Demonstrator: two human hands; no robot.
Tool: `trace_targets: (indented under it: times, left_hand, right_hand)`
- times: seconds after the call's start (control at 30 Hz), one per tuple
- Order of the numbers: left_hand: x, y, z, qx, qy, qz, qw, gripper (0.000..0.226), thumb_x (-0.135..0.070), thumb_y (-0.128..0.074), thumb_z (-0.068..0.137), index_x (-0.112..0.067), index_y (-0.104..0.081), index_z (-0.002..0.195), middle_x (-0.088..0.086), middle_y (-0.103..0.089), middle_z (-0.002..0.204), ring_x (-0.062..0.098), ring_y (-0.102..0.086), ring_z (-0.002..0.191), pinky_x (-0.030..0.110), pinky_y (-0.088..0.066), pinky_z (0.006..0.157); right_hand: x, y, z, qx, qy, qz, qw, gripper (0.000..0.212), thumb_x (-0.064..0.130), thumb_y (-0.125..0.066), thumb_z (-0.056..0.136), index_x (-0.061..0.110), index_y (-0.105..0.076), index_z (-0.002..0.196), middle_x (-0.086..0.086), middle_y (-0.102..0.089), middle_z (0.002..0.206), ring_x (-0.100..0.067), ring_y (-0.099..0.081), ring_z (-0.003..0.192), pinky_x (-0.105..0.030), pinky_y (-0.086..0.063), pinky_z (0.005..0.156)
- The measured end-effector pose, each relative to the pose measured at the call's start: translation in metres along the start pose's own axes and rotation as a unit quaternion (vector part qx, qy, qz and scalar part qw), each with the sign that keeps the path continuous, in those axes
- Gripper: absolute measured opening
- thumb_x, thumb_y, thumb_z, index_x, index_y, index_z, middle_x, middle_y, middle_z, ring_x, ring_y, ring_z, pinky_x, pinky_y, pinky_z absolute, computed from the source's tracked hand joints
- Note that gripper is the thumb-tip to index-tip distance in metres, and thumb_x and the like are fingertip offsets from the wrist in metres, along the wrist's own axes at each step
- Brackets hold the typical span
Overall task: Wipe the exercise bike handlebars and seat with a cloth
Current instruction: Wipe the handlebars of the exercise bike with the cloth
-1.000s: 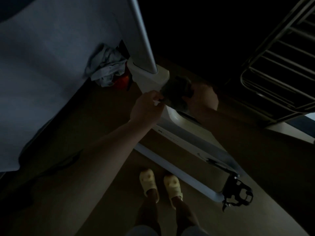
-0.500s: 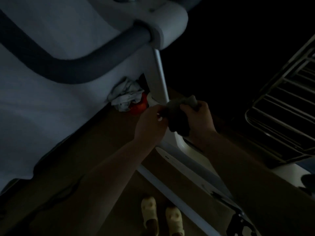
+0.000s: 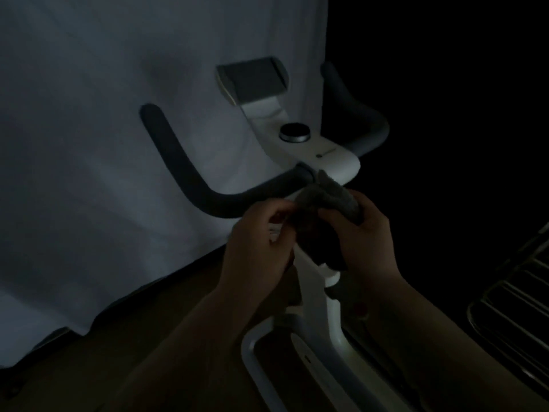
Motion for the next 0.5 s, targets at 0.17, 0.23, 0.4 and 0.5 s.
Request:
trace_targets:
  times: [0.17, 0.23, 0.4, 0.5]
  left_hand:
    - [0.003, 0.034, 0.0, -0.08, -0.018, 0.076, 0.994, 0.027, -0.016, -0.059, 0.089, -0.026, -0.06, 0.115, -0.017, -0.057, 0.112, -0.012, -0.049, 0.1, 0.003, -0.037, 0.086]
    - [0.001, 0.04, 0.007, -0.096, -0.036, 0.105, 0.989, 0.027, -0.014, -0.06, 0.088, -0.021, -0.062, 0.114, -0.009, -0.061, 0.113, -0.002, -0.054, 0.101, 0.016, -0.044, 0.087]
    - [-0.003, 0.043, 0.035, -0.091, -0.083, 0.182, 0.976, 0.022, -0.023, -0.058, 0.087, -0.017, -0.068, 0.106, -0.002, -0.068, 0.103, 0.012, -0.059, 0.095, 0.039, -0.047, 0.089]
    - [-0.003, 0.043, 0.046, -0.075, -0.098, 0.2, 0.972, 0.022, -0.028, -0.056, 0.085, -0.021, -0.07, 0.101, -0.005, -0.069, 0.098, 0.013, -0.06, 0.093, 0.039, -0.045, 0.09]
  right_hand:
    - [0.013, -0.003, 0.013, -0.053, 0.058, -0.092, 0.993, 0.023, 0.019, -0.067, 0.086, 0.026, -0.063, 0.107, 0.014, -0.063, 0.094, 0.008, -0.061, 0.083, -0.007, -0.049, 0.066]
    - [0.03, -0.008, 0.025, -0.081, 0.117, -0.165, 0.976, 0.031, 0.019, -0.065, 0.087, 0.021, -0.06, 0.117, 0.007, -0.058, 0.106, -0.002, -0.059, 0.094, -0.02, -0.053, 0.081]
    - [0.029, -0.065, 0.048, 0.0, 0.149, -0.321, 0.935, 0.032, 0.021, -0.059, 0.092, 0.012, -0.059, 0.122, -0.005, -0.042, 0.131, -0.014, -0.057, 0.1, -0.022, -0.047, 0.09]
    - [0.025, -0.084, 0.047, 0.031, 0.183, -0.361, 0.914, 0.024, 0.015, -0.06, 0.091, 0.013, -0.065, 0.115, -0.006, -0.043, 0.131, -0.021, -0.057, 0.104, -0.033, -0.049, 0.093]
Point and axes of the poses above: each hand's wrist, its own z-axis towards the middle knuckle, its own y-axis out of the back of the hand, x = y × z, the point moved 10 cm from there along z, towards the middle knuckle
